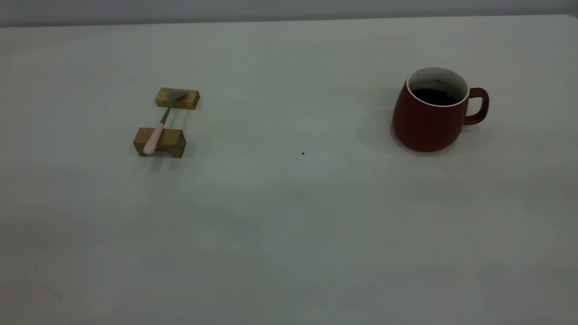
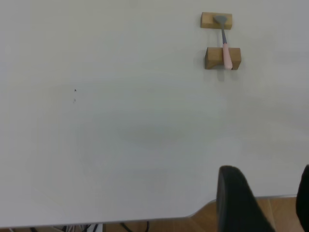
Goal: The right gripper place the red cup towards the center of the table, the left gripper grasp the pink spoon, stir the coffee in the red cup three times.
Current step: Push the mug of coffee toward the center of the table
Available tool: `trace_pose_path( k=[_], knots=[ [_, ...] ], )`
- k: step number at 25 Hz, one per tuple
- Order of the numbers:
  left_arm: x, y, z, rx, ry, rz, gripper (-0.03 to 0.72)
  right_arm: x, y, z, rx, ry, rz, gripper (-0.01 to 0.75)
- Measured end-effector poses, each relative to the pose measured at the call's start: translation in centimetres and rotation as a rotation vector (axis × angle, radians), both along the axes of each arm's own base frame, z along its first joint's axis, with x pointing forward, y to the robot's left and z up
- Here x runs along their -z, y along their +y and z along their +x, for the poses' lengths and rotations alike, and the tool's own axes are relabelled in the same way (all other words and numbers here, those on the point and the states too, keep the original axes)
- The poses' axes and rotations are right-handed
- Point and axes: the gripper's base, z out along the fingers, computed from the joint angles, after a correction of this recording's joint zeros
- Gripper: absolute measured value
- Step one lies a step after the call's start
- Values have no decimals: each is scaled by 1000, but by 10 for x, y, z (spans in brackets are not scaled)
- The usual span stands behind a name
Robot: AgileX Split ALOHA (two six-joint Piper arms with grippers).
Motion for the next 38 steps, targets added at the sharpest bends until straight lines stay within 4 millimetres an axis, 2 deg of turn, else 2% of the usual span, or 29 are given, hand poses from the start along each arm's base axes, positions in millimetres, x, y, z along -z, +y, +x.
trace_pose_path(
  k=[2, 4, 6, 9, 14, 18, 25, 32, 38],
  knots=[
    [0, 0, 0, 0, 0, 0, 380, -11, 1, 18, -5, 7, -11, 597],
    [0, 0, 0, 0, 0, 0, 380, -17, 3, 42, -19, 42, -38, 687],
    [0, 0, 0, 0, 0, 0, 380, -17, 4, 68, -30, 89, -60, 719],
    [0, 0, 0, 0, 0, 0, 380, -6, 7, 109, -57, 173, -104, 725],
    [0, 0, 0, 0, 0, 0, 380, 35, 10, 174, -153, 283, -228, 708],
    [0, 0, 0, 0, 0, 0, 380, 76, 11, 213, -261, 332, -343, 694],
    [0, 0, 0, 0, 0, 0, 380, 131, 16, 280, -492, 456, -501, 689],
    [0, 0, 0, 0, 0, 0, 380, 183, 20, 334, -742, 519, -630, 681],
    [0, 0, 0, 0, 0, 0, 380, 214, 23, 369, -863, 507, -700, 676]
  ],
)
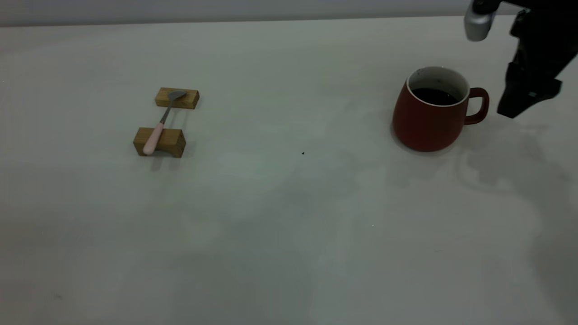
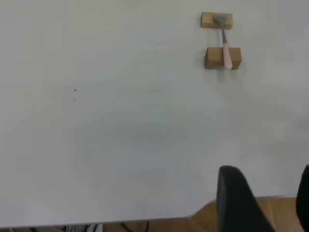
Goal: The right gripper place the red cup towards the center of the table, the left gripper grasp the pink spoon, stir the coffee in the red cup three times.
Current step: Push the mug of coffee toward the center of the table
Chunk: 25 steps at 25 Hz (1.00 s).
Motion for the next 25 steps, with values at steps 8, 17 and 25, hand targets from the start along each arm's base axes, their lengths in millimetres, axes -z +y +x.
trace_pose_path(
  k=[8, 17, 25],
  knots=[
    [0, 0, 0, 0, 0, 0, 380, 23, 2, 24, -159, -8, -42, 672],
    [0, 0, 0, 0, 0, 0, 380, 35, 9, 27, -246, -16, -59, 663],
    [0, 0, 0, 0, 0, 0, 380, 34, 41, 25, -334, -48, -62, 656]
  ],
)
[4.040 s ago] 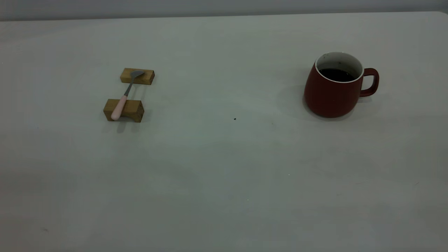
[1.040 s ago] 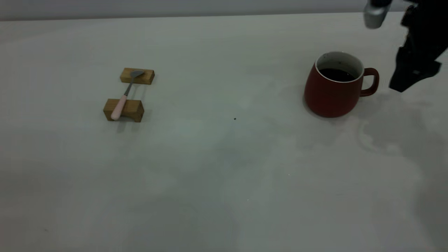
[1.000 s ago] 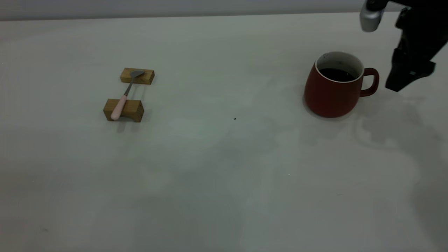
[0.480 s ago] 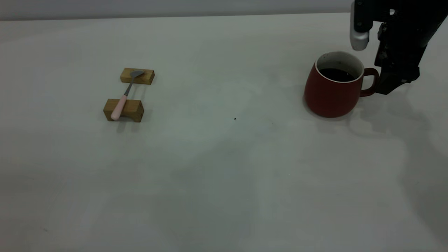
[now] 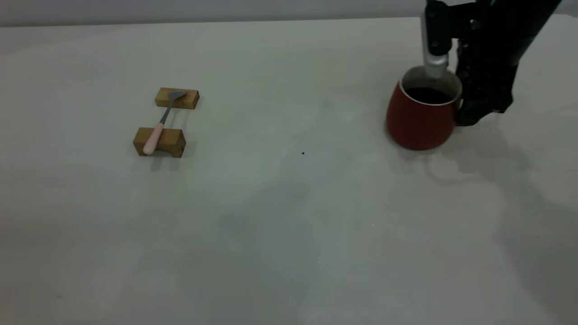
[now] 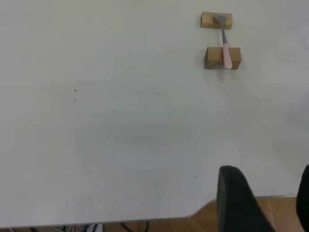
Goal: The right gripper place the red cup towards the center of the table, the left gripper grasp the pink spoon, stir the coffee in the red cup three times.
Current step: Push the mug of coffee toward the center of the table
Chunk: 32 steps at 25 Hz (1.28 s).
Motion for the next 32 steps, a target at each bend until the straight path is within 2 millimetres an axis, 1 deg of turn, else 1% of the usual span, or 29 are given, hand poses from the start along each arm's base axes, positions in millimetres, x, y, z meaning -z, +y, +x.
trace_pose_path(
  k=[8, 15, 24, 32],
  knots=[
    [0, 0, 0, 0, 0, 0, 380, 0, 27, -5, -12, -2, 39, 648],
    [0, 0, 0, 0, 0, 0, 380, 0, 58, -12, -37, 3, 75, 641],
    [0, 0, 0, 0, 0, 0, 380, -2, 94, -24, 9, 21, 172, 627],
    [0, 0, 0, 0, 0, 0, 380, -4, 117, -30, 40, 5, 232, 620]
  ],
)
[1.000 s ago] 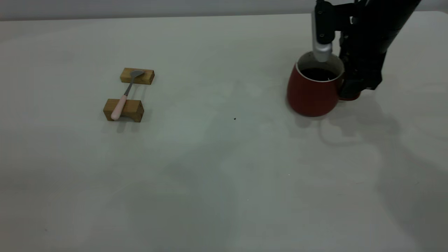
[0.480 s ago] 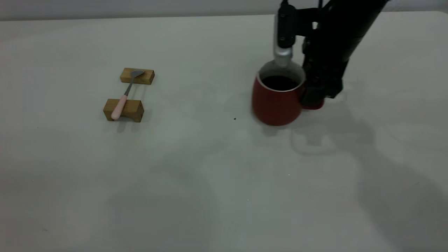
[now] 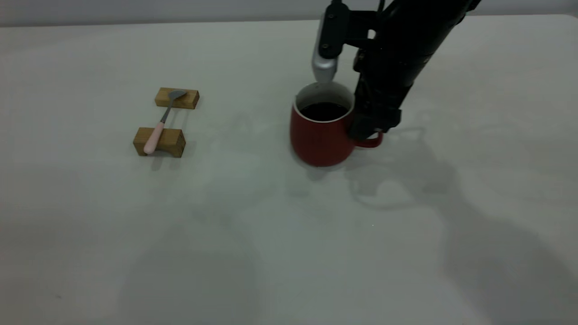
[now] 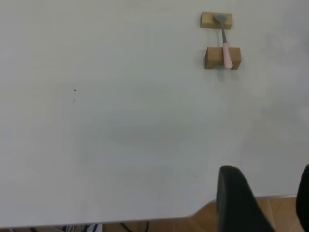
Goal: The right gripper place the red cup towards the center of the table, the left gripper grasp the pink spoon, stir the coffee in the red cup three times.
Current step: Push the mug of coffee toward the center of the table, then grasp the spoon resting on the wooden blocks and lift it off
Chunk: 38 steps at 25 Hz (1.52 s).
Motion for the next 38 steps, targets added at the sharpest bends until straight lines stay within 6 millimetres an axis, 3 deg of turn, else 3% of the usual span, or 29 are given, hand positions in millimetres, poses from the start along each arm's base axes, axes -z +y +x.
trace_pose_path(
  k=[11, 14, 17, 21, 23, 27, 29, 34, 38],
  knots=[
    [0, 0, 0, 0, 0, 0, 380, -1, 11, -4, 89, 39, 65, 609],
    [0, 0, 0, 0, 0, 0, 380, -3, 5, -4, 124, 79, 68, 608],
    [0, 0, 0, 0, 0, 0, 380, -20, -9, -3, 166, 137, 77, 608],
    [0, 0, 0, 0, 0, 0, 380, -81, -27, -4, 242, 168, 128, 604],
    [0, 0, 0, 0, 0, 0, 380, -122, -36, -11, 297, 178, 173, 603],
    [0, 0, 0, 0, 0, 0, 380, -198, -57, -40, 479, 264, 257, 595],
    [0, 0, 0, 0, 0, 0, 380, -226, -66, -59, 561, 307, 255, 593],
    [0, 0, 0, 0, 0, 0, 380, -277, -89, -106, 820, 341, 208, 593],
    [0, 0, 0, 0, 0, 0, 380, -296, -107, -143, 888, 261, 212, 593]
  ],
)
